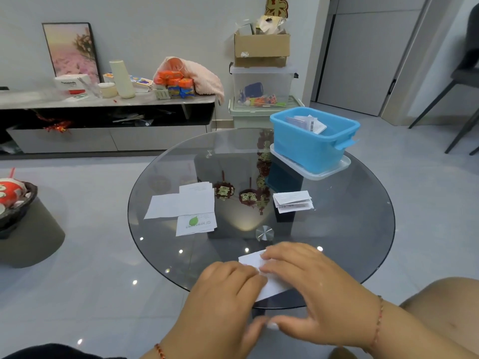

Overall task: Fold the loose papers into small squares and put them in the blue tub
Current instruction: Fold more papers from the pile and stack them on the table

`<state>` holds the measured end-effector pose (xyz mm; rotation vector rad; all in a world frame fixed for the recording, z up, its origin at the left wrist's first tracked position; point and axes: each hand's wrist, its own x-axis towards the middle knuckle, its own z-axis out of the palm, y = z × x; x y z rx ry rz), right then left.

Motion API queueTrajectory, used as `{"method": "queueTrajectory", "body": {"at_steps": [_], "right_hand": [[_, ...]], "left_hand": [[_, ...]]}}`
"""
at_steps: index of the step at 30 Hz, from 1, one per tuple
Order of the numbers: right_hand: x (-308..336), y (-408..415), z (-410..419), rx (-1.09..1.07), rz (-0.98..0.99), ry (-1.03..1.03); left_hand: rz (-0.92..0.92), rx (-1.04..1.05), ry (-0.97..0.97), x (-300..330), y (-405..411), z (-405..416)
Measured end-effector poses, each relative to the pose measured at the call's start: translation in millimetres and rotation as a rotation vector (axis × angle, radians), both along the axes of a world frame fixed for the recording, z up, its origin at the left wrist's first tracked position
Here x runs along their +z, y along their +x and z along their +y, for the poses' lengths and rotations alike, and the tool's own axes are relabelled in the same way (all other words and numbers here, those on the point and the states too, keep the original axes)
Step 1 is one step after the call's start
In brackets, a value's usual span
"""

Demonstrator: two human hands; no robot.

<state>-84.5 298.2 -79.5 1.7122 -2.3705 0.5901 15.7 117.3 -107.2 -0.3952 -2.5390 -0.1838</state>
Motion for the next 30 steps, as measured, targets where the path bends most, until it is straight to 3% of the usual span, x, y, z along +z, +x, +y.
{"method": "queueTrajectory", "body": {"at_steps": [3, 10, 19, 23, 30], "right_hand": [[-8.7, 2.6, 4.5, 0.025, 0.080, 0.077], [-15.6, 4.6, 5.1, 0.011, 0.080, 0.031], [-12.8, -7.2, -4.3, -0.173, -0.250, -0.163], [-13.6, -10.2, -3.6, -0.331, -0.340, -0.167], [-10.9, -6.2, -8.2, -0.437, -0.358, -0.112]], "left_hand": [[0.053, -0.010, -0.015, -2.0, 0.8, -3.3], [0.082, 0.006, 0.096, -5.0, 5.2, -4.6], [0.018, 0.246, 0.493, -8.8, 3.7, 0.1], [-0.037, 0.386, 0.513, -11.1, 1.1, 6.9], [-0.060, 0.449, 0.506, -9.9, -4.1, 10.3]]}}
